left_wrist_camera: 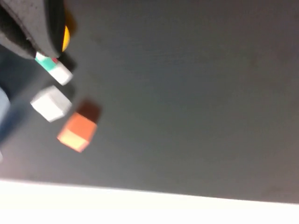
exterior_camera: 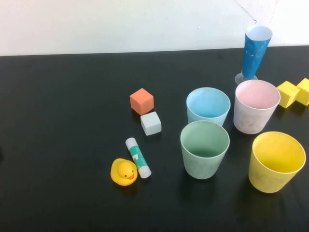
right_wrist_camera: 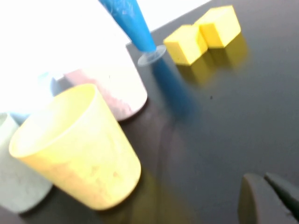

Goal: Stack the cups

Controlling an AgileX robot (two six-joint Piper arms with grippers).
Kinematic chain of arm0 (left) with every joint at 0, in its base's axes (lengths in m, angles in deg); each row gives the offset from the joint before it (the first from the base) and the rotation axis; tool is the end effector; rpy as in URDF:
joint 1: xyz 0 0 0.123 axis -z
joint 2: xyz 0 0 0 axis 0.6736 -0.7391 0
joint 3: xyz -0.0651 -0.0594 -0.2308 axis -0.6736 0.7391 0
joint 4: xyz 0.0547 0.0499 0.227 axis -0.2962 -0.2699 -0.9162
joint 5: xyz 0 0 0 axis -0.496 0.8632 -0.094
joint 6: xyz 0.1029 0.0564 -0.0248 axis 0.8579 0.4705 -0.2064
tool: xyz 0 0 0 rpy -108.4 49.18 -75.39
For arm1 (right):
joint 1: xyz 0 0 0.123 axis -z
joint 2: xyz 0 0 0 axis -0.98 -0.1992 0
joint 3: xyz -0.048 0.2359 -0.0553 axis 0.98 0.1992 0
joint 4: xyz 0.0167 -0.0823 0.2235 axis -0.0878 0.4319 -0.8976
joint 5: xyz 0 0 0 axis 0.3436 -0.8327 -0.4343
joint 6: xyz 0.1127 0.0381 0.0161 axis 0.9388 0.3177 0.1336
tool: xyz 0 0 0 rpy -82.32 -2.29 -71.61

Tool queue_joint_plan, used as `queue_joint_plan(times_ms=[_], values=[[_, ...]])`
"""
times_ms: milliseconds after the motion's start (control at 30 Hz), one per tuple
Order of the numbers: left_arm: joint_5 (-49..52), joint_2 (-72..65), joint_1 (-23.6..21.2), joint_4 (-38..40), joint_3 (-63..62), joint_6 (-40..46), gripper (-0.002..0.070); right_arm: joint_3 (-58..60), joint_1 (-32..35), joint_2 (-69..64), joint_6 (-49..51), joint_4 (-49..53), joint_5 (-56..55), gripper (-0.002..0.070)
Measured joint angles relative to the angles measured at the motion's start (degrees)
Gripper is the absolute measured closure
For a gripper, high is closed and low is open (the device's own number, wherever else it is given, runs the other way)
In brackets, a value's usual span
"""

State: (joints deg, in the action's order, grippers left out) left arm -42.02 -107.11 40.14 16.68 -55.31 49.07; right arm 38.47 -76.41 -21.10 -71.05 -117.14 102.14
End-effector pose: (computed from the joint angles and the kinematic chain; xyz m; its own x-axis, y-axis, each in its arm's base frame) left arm 0.1393 -0.0310 0.3212 -0.3532 -0.1752 -0.9190 0.1931 0.9475 -0.2548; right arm 0.1085 0.0158 0.1813 -0.1889 0.4483 -0.8737 -0.0470 0.8846 0.4640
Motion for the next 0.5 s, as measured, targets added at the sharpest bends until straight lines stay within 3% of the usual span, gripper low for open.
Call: queue_joint_plan(times_ms=[133,233,367,500], values=[[10.40,-12.01,0.58,0.01,-13.12,7.41,0.0675,0.00,0.00,0.00,-1.18,0.00,1.99,0.0679],[13.69,-20.05,3.73,-0.77,-20.28,12.72,0.0675,0.00,0.00,0.00,-1.38,0.00,2.49,0.0679],[15.60,-27.87,11.82,-5.16,-26.26,14.29,0.0675,0.00,0.00,0.00,-2.27,0.00,2.62,0.0679],[18.13,-34.80,21.91,-11.72,-30.71,10.54,0.0675,0.00,0.00,0.00,-3.28,-0.39,2.62,0.0679]])
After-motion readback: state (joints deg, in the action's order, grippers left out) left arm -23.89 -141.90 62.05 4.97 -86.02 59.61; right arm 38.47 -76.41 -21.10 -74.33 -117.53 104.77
